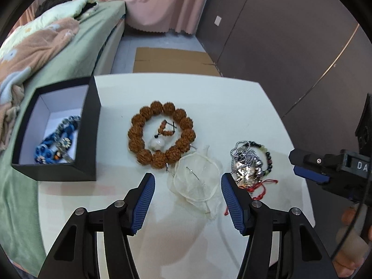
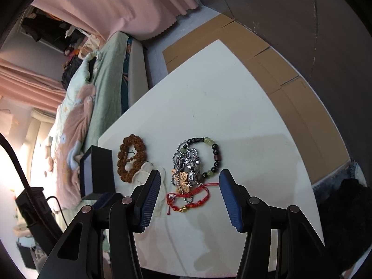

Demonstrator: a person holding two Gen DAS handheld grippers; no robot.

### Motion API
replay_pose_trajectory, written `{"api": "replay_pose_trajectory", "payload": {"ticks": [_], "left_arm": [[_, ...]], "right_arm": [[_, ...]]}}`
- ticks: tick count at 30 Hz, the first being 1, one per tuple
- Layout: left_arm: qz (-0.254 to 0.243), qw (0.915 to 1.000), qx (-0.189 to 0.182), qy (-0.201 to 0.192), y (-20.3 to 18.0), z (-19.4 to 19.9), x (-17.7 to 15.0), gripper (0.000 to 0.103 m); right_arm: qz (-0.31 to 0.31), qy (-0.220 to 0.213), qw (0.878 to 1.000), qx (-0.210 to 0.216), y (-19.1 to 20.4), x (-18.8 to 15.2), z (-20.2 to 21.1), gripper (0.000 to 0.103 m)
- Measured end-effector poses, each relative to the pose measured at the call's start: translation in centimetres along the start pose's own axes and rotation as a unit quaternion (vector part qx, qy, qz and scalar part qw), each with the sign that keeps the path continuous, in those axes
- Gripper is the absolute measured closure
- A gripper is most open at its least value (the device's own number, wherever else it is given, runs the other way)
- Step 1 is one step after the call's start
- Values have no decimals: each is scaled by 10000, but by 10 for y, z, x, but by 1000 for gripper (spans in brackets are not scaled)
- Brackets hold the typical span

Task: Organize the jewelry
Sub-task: 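Close the left tool on the white mesh pouch while the right tool grasps the silver charm bracelet, then carry both items over the black box and open the left tool to drop the pouch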

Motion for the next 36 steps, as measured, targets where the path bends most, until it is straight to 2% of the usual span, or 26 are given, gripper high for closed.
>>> {"api": "replay_pose_trajectory", "payload": {"ticks": [2, 4, 7, 9, 11, 13, 16, 23, 24, 25, 29, 36], "left_arm": [[-10, 10000, 46, 42, -1, -8, -1, 51], [11, 9999, 72, 143, 0, -15, -3, 55], [53, 9997, 69, 229, -1, -24, -5, 64], [60, 9996, 74, 274, 0, -30, -6, 75], [68, 9992, 61, 377, 1, -35, -7, 98], [68, 9994, 67, 341, 3, -34, -7, 102], [87, 9998, 3, 164, 7, -21, -4, 102], [163, 9993, -151, -288, 19, 26, 15, 103], [182, 9990, -157, -367, 23, 35, 18, 103], [197, 9988, -164, -414, 26, 40, 18, 103], [277, 9975, -165, -622, 37, 62, 28, 103], [460, 9938, -87, -1012, 69, 100, 44, 103]], "right_arm": [[18, 63, 10000, -30, 0, 1, -6, 52], [105, 190, 9998, -21, 3, 0, -13, 61], [185, 331, 9993, -66, 6, -1, -24, 63], [228, 392, 9988, -164, 7, -1, -31, 63], [252, 449, 9985, -179, 9, -1, -36, 63], [312, 524, 9978, -275, 10, 0, -44, 63], [406, 578, 9958, -580, 6, 0, -53, 63], [614, 603, 9927, -847, 8, 1, -64, 65], [684, 579, 9917, -922, 9, 0, -64, 72], [676, 588, 9922, -872, 9, 0, -65, 83], [512, 455, 9951, -717, 8, 2, -60, 83], [483, 61, 9988, 49, 21, 9, -33, 83]]}}
Point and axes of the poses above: each gripper's, at about its wrist camera, not at the fingertips, and z roughly against the way its jaws point, y to its left, x to its top, the point moved 6 cm from there along -z, roughly the way its jaws point, and after that the axes turned 8 degrees about x, right-handed, at the moved point
